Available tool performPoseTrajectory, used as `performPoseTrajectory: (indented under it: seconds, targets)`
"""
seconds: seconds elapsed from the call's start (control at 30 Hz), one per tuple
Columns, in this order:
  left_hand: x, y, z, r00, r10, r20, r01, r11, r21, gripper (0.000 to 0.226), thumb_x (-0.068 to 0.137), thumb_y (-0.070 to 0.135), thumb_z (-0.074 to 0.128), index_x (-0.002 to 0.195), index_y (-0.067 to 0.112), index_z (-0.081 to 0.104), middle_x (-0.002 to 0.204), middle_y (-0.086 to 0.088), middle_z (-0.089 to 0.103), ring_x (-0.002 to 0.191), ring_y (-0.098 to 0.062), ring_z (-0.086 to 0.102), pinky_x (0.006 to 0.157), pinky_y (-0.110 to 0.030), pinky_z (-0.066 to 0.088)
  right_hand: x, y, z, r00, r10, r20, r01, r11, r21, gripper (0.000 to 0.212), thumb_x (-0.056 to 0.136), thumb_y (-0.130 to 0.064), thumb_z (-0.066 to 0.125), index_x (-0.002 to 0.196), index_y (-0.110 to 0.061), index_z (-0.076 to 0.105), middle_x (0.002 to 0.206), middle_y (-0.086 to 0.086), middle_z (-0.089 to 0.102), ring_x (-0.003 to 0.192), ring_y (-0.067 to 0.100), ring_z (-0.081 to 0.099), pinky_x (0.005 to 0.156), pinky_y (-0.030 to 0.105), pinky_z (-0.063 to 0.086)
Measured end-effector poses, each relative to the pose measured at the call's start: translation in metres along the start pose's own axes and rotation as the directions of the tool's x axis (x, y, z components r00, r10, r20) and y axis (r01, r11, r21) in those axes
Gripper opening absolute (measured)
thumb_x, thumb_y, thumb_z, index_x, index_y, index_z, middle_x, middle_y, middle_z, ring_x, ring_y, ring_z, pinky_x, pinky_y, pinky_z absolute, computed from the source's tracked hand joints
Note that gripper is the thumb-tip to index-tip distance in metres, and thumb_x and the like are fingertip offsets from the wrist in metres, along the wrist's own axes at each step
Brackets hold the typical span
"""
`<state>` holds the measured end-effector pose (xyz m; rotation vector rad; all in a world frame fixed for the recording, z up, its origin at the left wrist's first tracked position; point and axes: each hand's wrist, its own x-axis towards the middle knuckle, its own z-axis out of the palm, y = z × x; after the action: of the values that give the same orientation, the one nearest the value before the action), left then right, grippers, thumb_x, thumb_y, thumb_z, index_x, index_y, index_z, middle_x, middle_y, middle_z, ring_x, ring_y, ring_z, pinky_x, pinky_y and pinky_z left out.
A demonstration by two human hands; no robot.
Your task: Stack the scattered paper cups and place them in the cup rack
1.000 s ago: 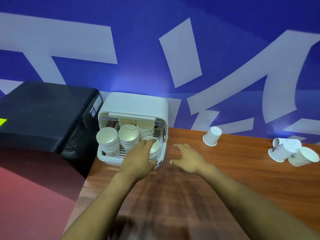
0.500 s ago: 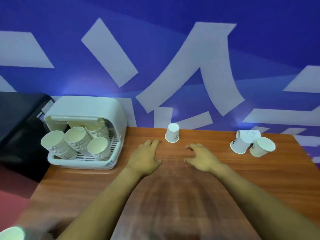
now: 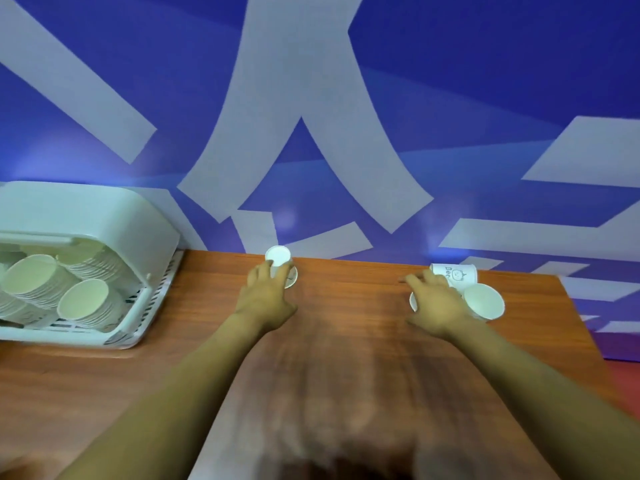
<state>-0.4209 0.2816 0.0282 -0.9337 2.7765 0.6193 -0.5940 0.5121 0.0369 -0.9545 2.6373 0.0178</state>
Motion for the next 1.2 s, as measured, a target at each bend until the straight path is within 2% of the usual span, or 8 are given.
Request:
performPoseTrajectory:
  seconds: [0.2, 0.33, 0.53, 0.63, 0.8, 1.0, 1.13, 1.2]
  targets:
    - [0.053, -0.006, 0.009, 0.995, -0.095, -0.043, 0.100, 0.980, 0.169, 0.083, 0.082, 0.039, 0.066, 0.149, 0.029, 0.017, 0.155, -0.012, 0.012, 0.138, -0.035, 0.019, 0.103, -0.047, 0.035, 0.033, 0.035, 0.012, 1.000, -0.008, 0.004, 0.009, 0.985, -0.174, 0.060, 0.080, -0.029, 0.061, 0.134, -0.027, 0.035, 0.140, 0.007, 0.034, 0.126, 0.028, 0.036, 0.099, 0.040, 0.037]
    - [0.081, -0.007, 0.016, 0.981, -0.195, 0.023, 0.190, 0.973, 0.133, 0.082, 0.084, 0.040, 0.064, 0.149, 0.031, 0.014, 0.155, -0.009, 0.009, 0.135, -0.036, 0.026, 0.102, -0.047, 0.037, 0.049, 0.050, 0.019, 0.999, -0.045, -0.005, 0.043, 0.975, -0.220, 0.060, 0.078, -0.028, 0.063, 0.133, -0.028, 0.038, 0.138, 0.006, 0.037, 0.124, 0.027, 0.035, 0.096, 0.037, 0.040]
    - [0.106, -0.008, 0.024, 0.979, -0.203, -0.025, 0.205, 0.977, 0.055, 0.055, 0.086, 0.033, 0.060, 0.132, 0.022, 0.031, 0.131, -0.012, 0.033, 0.103, -0.043, 0.056, 0.080, -0.044, 0.045, 0.071, 0.059, 0.021, 0.998, -0.032, 0.059, 0.044, 0.975, -0.218, 0.060, 0.079, -0.008, 0.060, 0.133, -0.025, 0.042, 0.134, 0.005, 0.035, 0.122, 0.028, 0.031, 0.098, 0.033, 0.038]
    - [0.110, -0.007, 0.029, 0.976, -0.218, -0.003, 0.217, 0.970, 0.109, 0.051, 0.087, 0.036, 0.060, 0.126, 0.019, 0.033, 0.122, -0.013, 0.042, 0.105, -0.042, 0.055, 0.074, -0.041, 0.041, 0.076, 0.059, 0.021, 0.995, -0.015, 0.101, 0.042, 0.961, -0.273, 0.056, 0.080, -0.009, 0.061, 0.132, -0.024, 0.045, 0.127, 0.003, 0.042, 0.119, 0.027, 0.033, 0.096, 0.033, 0.042]
    - [0.104, -0.014, 0.024, 0.973, -0.226, -0.048, 0.230, 0.964, 0.130, 0.055, 0.080, 0.043, 0.067, 0.118, 0.017, 0.037, 0.118, -0.011, 0.052, 0.111, -0.036, 0.048, 0.077, -0.041, 0.043, 0.070, 0.052, 0.013, 0.989, 0.018, 0.146, 0.026, 0.955, -0.295, 0.050, 0.078, -0.021, 0.064, 0.126, -0.022, 0.049, 0.122, 0.002, 0.052, 0.115, 0.027, 0.037, 0.088, 0.035, 0.042]
    - [0.068, -0.018, 0.010, 0.977, -0.209, -0.034, 0.206, 0.977, -0.060, 0.058, 0.070, 0.044, 0.075, 0.099, 0.016, 0.034, 0.106, -0.010, 0.055, 0.093, -0.032, 0.055, 0.071, -0.038, 0.045, 0.041, 0.029, 0.003, 0.996, -0.006, 0.092, 0.018, 0.991, -0.134, 0.053, 0.078, -0.048, 0.061, 0.123, -0.022, 0.048, 0.121, 0.003, 0.058, 0.112, 0.025, 0.047, 0.082, 0.035, 0.043]
    - [0.022, -0.015, 0.006, 0.986, -0.167, -0.004, 0.162, 0.962, -0.220, 0.080, 0.068, 0.041, 0.078, 0.128, 0.012, 0.033, 0.124, -0.013, 0.048, 0.110, -0.032, 0.052, 0.087, -0.040, 0.046, 0.012, 0.009, 0.001, 0.996, -0.008, 0.087, 0.003, 0.998, 0.058, 0.068, 0.083, -0.052, 0.057, 0.140, -0.022, 0.035, 0.132, 0.005, 0.054, 0.118, 0.027, 0.051, 0.089, 0.037, 0.045]
    - [-0.004, -0.014, 0.005, 0.987, -0.158, 0.019, 0.157, 0.957, -0.245, 0.090, 0.069, 0.039, 0.077, 0.141, 0.016, 0.026, 0.127, -0.012, 0.041, 0.110, -0.032, 0.051, 0.087, -0.037, 0.045, -0.004, -0.003, 0.002, 0.996, -0.005, 0.089, -0.010, 0.985, 0.171, 0.078, 0.082, -0.052, 0.059, 0.146, -0.022, 0.025, 0.139, 0.006, 0.049, 0.122, 0.027, 0.051, 0.094, 0.037, 0.044]
